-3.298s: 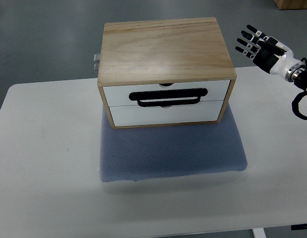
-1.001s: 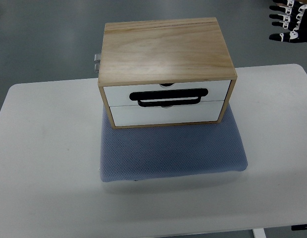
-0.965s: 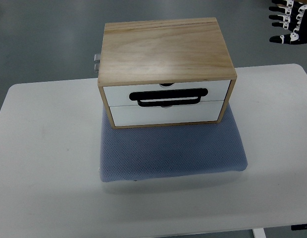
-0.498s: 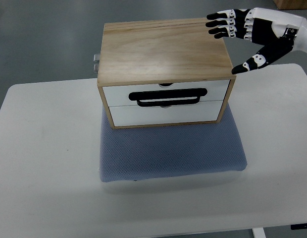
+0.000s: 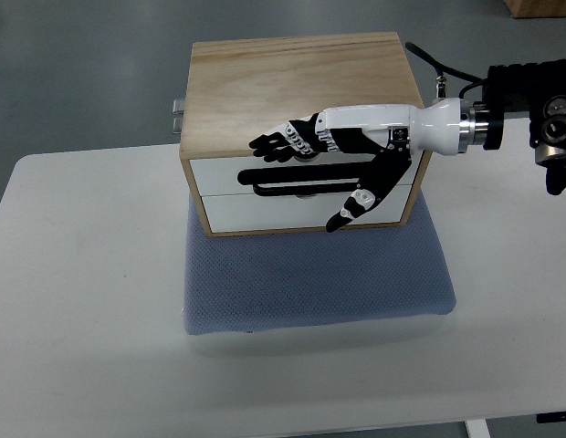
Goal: Open wood drawer with right hand
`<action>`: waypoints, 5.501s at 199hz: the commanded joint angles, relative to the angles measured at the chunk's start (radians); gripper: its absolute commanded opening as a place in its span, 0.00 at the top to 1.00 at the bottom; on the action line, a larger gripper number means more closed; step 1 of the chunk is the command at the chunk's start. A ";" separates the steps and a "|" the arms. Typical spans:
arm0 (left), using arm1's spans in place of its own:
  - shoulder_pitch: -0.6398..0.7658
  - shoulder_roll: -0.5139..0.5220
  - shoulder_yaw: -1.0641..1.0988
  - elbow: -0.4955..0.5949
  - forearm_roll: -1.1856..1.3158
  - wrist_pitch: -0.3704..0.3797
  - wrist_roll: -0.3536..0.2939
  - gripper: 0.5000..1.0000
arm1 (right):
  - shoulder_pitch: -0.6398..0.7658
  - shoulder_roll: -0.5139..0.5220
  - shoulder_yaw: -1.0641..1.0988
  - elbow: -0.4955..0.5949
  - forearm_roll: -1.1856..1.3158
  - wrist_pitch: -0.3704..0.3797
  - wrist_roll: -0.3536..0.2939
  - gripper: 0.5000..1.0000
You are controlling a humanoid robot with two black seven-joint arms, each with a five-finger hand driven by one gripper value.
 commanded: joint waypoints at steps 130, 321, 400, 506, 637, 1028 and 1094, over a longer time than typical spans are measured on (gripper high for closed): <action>0.000 0.000 0.000 0.000 0.000 0.000 0.000 0.00 | -0.070 0.058 -0.054 -0.164 -0.079 -0.001 -0.008 0.10; 0.000 0.000 0.000 0.000 0.000 0.000 0.000 0.00 | -0.110 0.055 -0.057 -0.200 -0.141 0.009 -0.006 0.09; 0.000 0.000 0.000 0.000 0.000 0.000 0.000 0.00 | -0.102 0.038 -0.063 -0.112 -0.141 0.012 -0.008 0.10; 0.000 0.000 0.000 0.000 0.000 0.000 0.000 0.00 | -0.102 -0.037 -0.083 0.056 -0.141 0.012 -0.008 0.10; 0.000 0.000 0.000 0.000 0.000 0.000 0.000 0.00 | -0.096 -0.069 -0.057 0.063 -0.145 0.012 -0.006 0.09; 0.000 0.000 0.000 0.000 0.000 0.000 0.000 0.00 | -0.272 -0.244 0.337 -0.081 0.190 0.185 0.006 0.10; 0.000 0.000 0.000 0.000 0.000 0.000 0.000 0.00 | -0.378 -0.109 0.336 -0.572 0.739 0.185 -0.038 0.10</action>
